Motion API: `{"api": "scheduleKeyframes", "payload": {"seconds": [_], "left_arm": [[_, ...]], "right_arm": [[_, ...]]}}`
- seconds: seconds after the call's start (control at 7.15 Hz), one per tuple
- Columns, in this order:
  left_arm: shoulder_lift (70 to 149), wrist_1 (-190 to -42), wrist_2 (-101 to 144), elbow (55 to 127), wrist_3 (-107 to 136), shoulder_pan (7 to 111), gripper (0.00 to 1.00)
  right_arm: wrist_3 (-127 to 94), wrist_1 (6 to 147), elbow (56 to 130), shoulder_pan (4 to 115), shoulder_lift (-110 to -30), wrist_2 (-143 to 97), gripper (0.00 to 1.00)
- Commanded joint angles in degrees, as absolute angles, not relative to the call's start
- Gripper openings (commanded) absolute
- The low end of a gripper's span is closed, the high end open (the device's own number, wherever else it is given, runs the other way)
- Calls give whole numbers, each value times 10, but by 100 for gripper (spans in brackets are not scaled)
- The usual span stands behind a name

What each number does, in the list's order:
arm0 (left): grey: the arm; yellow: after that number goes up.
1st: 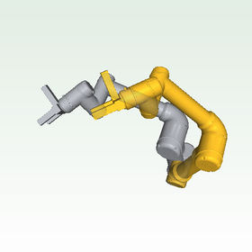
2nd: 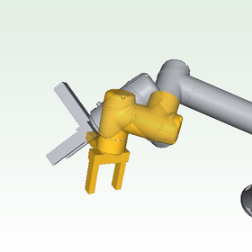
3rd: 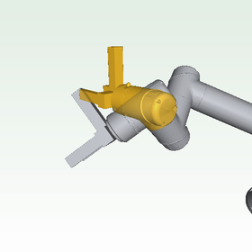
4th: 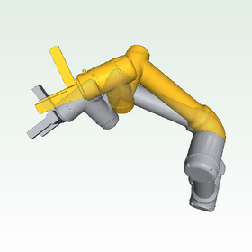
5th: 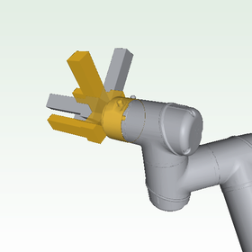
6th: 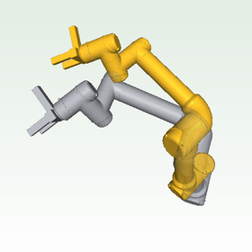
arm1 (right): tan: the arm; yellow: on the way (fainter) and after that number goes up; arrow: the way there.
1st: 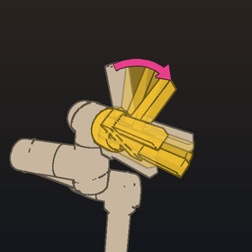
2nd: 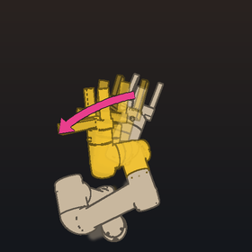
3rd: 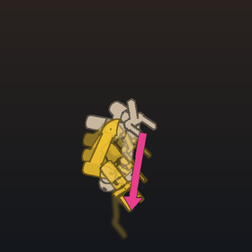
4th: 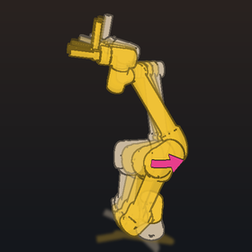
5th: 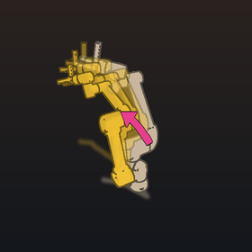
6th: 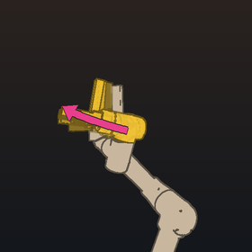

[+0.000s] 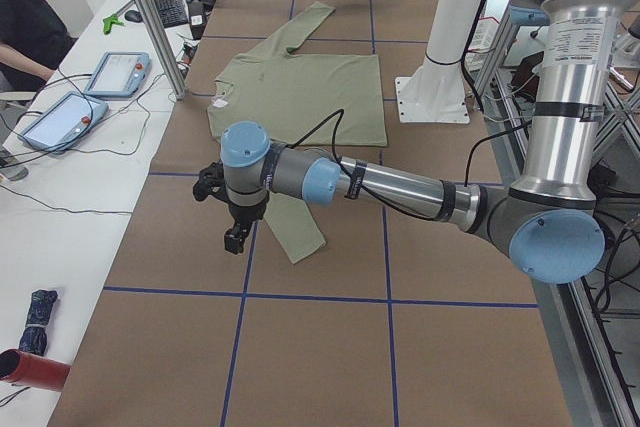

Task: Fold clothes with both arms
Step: 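Lower the right gripper onto the cuff of the sleeve nearest it and grasp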

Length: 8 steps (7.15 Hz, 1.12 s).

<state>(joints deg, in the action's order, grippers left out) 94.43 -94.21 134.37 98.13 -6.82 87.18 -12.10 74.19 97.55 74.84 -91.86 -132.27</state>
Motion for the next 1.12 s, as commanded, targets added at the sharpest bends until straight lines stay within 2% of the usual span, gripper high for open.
{"api": "scheduleKeyframes", "payload": {"seconds": [0.0, 0.42, 0.98], "left_arm": [[947, -961, 1348, 976, -65, 863, 100], [936, -968, 1347, 971, -72, 863, 100], [934, -973, 1351, 972, -70, 863, 100]], "right_arm": [[-157, 579, 904, 723, -956, -1317, 100], [-166, 570, 893, 666, -948, -1310, 100], [-166, 570, 850, 647, -935, -1304, 100]]}}
